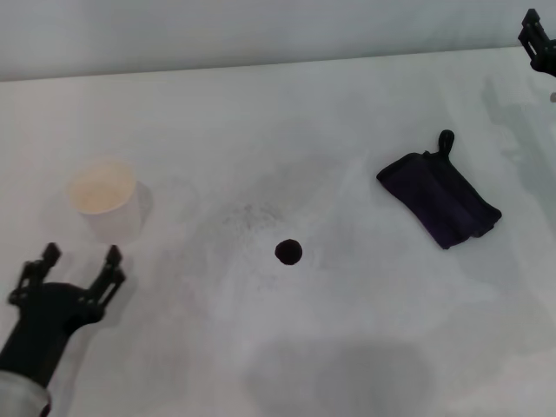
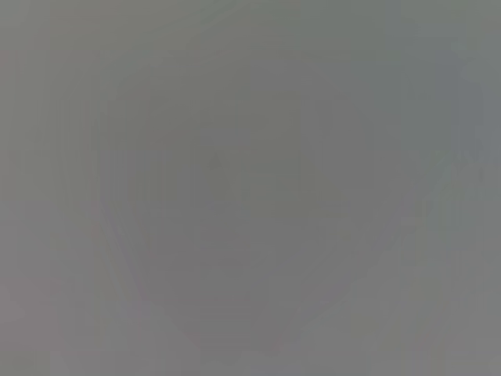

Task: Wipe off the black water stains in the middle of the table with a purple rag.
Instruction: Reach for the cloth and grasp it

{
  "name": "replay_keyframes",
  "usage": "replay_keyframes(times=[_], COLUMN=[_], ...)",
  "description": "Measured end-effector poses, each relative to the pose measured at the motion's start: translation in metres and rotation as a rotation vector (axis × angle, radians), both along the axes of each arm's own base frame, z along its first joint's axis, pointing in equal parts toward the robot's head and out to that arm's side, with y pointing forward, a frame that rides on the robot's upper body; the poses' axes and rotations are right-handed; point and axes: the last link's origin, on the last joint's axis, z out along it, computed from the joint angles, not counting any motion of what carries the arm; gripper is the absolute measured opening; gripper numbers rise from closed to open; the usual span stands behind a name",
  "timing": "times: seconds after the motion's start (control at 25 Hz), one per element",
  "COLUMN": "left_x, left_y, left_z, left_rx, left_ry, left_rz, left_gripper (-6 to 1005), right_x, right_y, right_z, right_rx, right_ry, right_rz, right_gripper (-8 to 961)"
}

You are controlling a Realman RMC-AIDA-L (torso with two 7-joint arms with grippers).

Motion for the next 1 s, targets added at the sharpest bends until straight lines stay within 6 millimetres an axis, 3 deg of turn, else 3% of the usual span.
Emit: replay_keyframes(times=[0.24, 0.44, 0.72, 1.0], left_x=[-0.008, -0.015, -0.017, -0.021], left_y=[-0.029, -0.028, 0.009, 0.052], left_z=[0.026, 0.048, 0.072, 0.103], left_rx=[0.182, 0.313, 0.421, 0.522], left_ry=[-0.069, -0.080, -0.052, -0.021], left_rz=[0.026, 0.046, 0.034, 0.025], left_gripper=[882, 882, 882, 882], right_x=[-0.002, -0.005, -0.018, -0.046], right_y=[0.000, -0.002, 0.010, 0.044], right_z=[0.003, -0.004, -0.018, -0.011], right_rx=[0.014, -0.043, -0.306, -0.557], right_ry=[-0.005, -0.016, 0.032, -0.108], right_rz=[0.016, 0.049, 0.136, 0.075], right_gripper=[726, 726, 727, 726])
